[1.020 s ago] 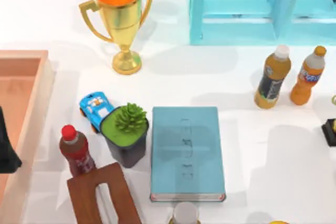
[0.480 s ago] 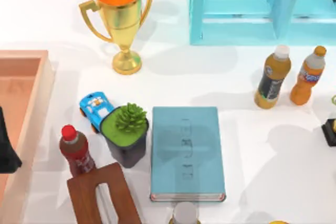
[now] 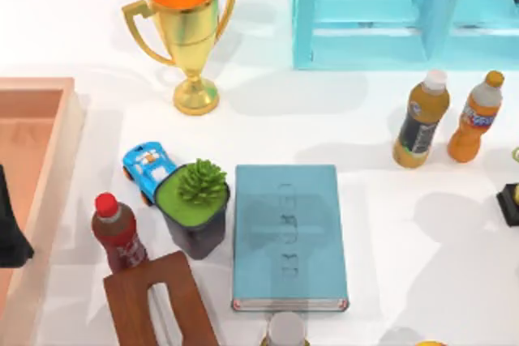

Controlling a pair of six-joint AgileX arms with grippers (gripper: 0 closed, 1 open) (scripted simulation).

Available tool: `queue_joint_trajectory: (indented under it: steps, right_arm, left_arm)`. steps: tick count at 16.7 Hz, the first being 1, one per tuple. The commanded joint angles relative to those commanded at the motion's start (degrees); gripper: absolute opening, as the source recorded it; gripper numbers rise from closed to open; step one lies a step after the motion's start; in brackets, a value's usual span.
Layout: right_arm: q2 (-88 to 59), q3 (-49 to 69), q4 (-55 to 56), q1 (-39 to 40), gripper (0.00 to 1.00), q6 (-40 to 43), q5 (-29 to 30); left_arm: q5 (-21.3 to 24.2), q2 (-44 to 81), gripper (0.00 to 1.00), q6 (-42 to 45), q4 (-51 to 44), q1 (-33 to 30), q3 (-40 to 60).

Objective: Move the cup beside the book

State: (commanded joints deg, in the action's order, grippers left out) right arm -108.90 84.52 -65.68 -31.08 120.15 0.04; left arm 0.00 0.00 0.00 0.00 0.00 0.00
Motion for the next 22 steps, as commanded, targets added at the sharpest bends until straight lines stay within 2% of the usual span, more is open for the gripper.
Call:
queue_joint_trajectory:
  steps: [5,11,22]
  right_arm:
    - [-3.4,-9.0,12.8,0.0,1.0,0.0,0.0]
    - [-4.0,-10.7,14.8,-0.1,1.0,0.1,0.0]
    - [-4.0,-10.7,14.8,-0.1,0.17,0.1,0.0]
  left_arm:
    - [0.0,0.0,1.0,0.0,0.0,0.0,0.0]
    - [0.0,0.0,1.0,0.0,0.0,0.0,0.0]
    - [0.0,0.0,1.0,0.0,0.0,0.0,0.0]
